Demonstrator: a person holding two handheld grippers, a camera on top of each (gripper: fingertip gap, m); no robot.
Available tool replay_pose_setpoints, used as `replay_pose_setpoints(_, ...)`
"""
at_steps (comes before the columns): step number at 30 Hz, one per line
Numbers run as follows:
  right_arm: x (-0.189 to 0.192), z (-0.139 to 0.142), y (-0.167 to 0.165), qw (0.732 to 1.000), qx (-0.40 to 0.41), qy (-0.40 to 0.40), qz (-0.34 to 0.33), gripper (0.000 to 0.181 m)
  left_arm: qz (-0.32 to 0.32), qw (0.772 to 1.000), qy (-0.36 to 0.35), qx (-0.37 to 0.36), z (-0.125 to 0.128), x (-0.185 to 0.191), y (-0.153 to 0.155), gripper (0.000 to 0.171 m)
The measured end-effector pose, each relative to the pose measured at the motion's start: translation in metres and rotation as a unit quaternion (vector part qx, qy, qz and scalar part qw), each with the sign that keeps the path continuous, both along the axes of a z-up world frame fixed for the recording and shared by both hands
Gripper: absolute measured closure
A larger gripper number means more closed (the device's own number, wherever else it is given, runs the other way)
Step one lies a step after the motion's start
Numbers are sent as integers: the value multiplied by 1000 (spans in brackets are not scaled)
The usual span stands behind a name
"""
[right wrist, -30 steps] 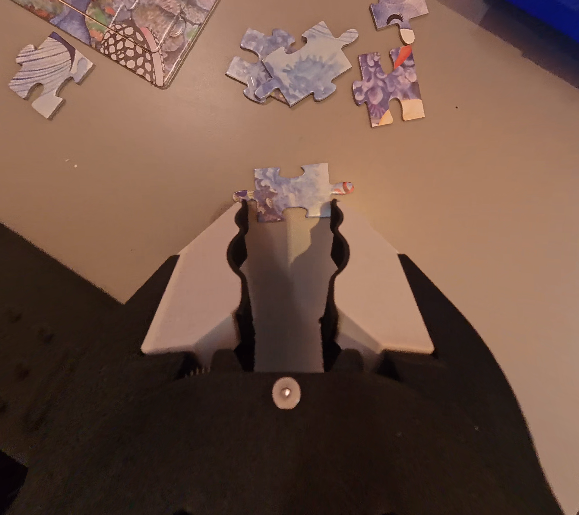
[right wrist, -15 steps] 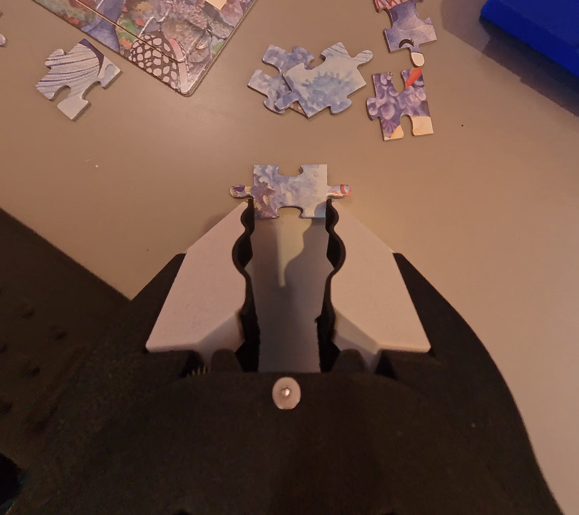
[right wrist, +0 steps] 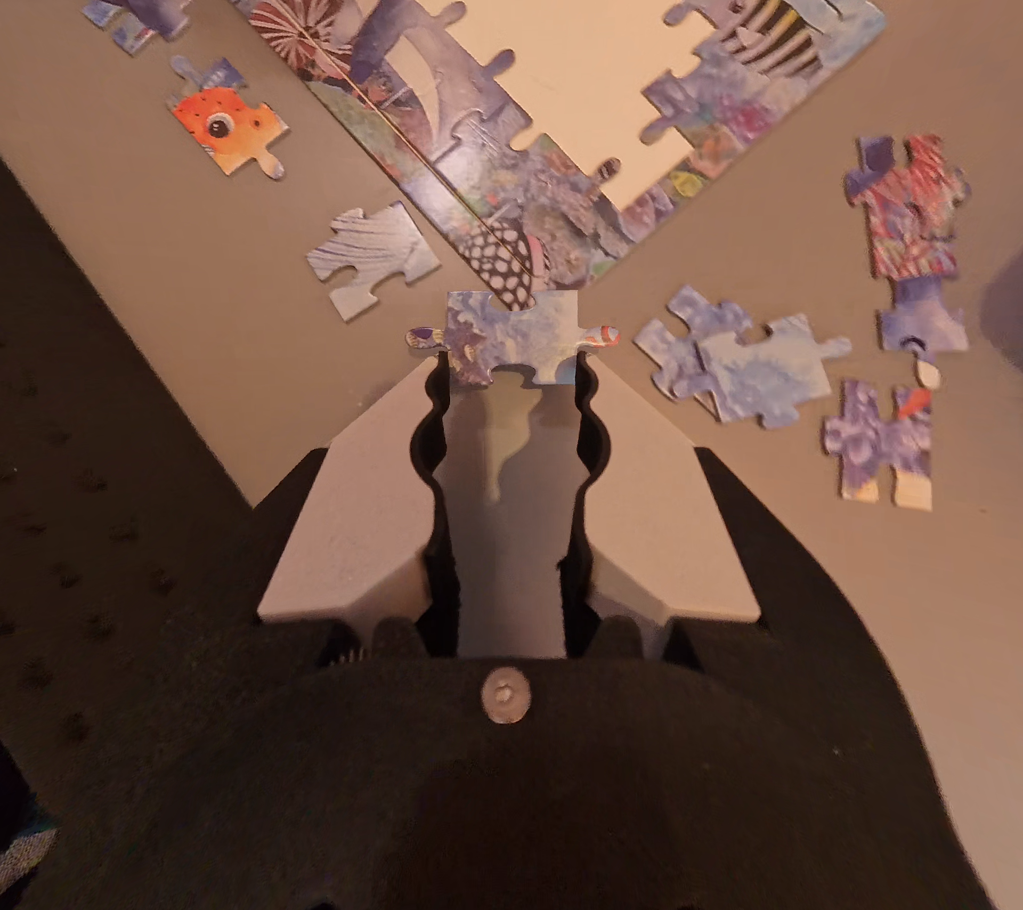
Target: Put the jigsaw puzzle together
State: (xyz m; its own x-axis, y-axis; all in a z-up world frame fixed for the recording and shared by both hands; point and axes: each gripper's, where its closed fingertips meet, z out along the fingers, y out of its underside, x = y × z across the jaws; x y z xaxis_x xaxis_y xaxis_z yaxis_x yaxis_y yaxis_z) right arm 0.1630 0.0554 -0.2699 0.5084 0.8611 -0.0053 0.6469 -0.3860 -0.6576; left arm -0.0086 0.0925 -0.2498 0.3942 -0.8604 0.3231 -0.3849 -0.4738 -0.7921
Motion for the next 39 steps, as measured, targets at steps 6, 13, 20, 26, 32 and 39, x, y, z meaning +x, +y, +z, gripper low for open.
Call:
replay_pose_setpoints(6,-36,-10,7,998,0,-19,61,137,-1,1000,0,-2,-2,0,0,171)
replay_pose_setpoints(13,-46,-12,7,996,-16,-21,86,135,-4,1000,-2,-6,-3,1,-1,171)
replay_pose_setpoints(20,-48,8,15,997,-14,31,76,131,-7,999,-42,-34,6,11,-4,171)
replay_pose_setpoints(26,-73,42,25,987,-29,144,60,139,-25,995,-85,-52,21,25,-12,171)
replay_pose_setpoints(32,-102,63,23,964,-77,240,87,142,-58,990,-117,-53,34,38,-24,171)
replay_pose_setpoints(39,-117,67,9,944,-122,277,133,176,-90,987,-129,-40,41,48,-37,171)
